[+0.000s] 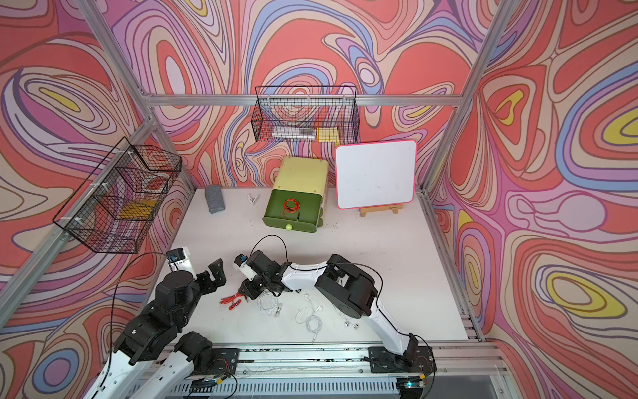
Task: Place the wired earphones into the drawer by color
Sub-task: Pick up the wired earphones from the center of the board.
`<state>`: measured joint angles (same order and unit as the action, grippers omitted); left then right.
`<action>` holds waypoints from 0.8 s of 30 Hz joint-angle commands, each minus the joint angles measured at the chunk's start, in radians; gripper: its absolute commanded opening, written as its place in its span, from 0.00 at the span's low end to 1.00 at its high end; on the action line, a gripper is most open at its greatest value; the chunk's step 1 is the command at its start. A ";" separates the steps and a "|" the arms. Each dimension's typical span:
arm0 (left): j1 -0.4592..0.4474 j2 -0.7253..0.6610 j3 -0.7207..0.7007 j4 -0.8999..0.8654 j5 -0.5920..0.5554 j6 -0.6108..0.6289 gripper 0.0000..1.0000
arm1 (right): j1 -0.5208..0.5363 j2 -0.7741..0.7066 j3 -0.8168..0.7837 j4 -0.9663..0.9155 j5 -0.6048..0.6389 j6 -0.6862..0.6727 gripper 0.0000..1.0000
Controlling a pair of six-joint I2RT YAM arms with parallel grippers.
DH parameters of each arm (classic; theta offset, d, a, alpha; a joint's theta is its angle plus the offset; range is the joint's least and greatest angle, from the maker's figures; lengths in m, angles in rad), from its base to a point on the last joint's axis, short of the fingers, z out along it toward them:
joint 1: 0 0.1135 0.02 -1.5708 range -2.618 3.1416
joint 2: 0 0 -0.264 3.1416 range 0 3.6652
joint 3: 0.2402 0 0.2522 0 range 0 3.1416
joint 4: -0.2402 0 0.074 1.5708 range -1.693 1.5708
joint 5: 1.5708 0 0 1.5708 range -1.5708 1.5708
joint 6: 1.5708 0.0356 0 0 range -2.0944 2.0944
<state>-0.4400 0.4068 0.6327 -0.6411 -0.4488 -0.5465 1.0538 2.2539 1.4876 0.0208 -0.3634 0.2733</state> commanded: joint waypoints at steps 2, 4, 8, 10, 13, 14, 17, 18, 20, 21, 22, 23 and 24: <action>-0.004 -0.010 -0.007 -0.022 -0.013 0.007 0.99 | 0.005 0.005 0.002 -0.013 -0.006 -0.003 0.04; -0.004 -0.011 -0.006 -0.022 -0.013 0.007 0.99 | 0.005 -0.003 -0.002 -0.014 -0.008 -0.005 0.00; -0.005 -0.011 -0.001 -0.024 -0.007 0.004 0.99 | 0.005 -0.035 -0.023 -0.007 -0.003 -0.007 0.00; -0.004 -0.008 0.004 -0.028 -0.001 0.002 0.99 | 0.005 -0.060 -0.036 -0.005 0.005 -0.008 0.00; -0.005 -0.008 0.010 -0.035 0.007 -0.003 0.99 | 0.005 -0.109 -0.063 -0.002 0.015 -0.009 0.00; -0.005 -0.006 0.012 -0.036 0.012 -0.004 0.99 | 0.005 -0.131 -0.073 0.000 0.022 -0.009 0.00; -0.005 -0.005 0.018 -0.034 0.041 0.002 0.99 | 0.005 -0.195 -0.107 0.004 0.046 -0.009 0.00; -0.004 -0.002 0.019 -0.033 0.050 0.006 0.99 | 0.005 -0.222 -0.119 -0.001 0.062 -0.011 0.00; -0.003 -0.002 0.024 -0.032 0.065 0.007 0.99 | 0.005 -0.263 -0.136 -0.011 0.091 -0.020 0.00; -0.005 -0.001 0.025 -0.030 0.074 0.009 0.99 | 0.005 -0.286 -0.144 -0.021 0.112 -0.027 0.00; -0.003 -0.001 0.027 -0.028 0.085 0.010 0.99 | 0.005 -0.305 -0.150 -0.031 0.130 -0.034 0.00; -0.005 -0.002 0.027 -0.021 0.101 0.013 0.99 | 0.005 -0.329 -0.155 -0.042 0.151 -0.042 0.00; -0.005 -0.004 0.027 -0.012 0.119 0.017 0.99 | 0.005 -0.351 -0.162 -0.054 0.173 -0.048 0.00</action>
<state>-0.4400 0.4068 0.6357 -0.6518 -0.3832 -0.5465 1.0546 1.9610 1.3460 -0.0048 -0.2672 0.2546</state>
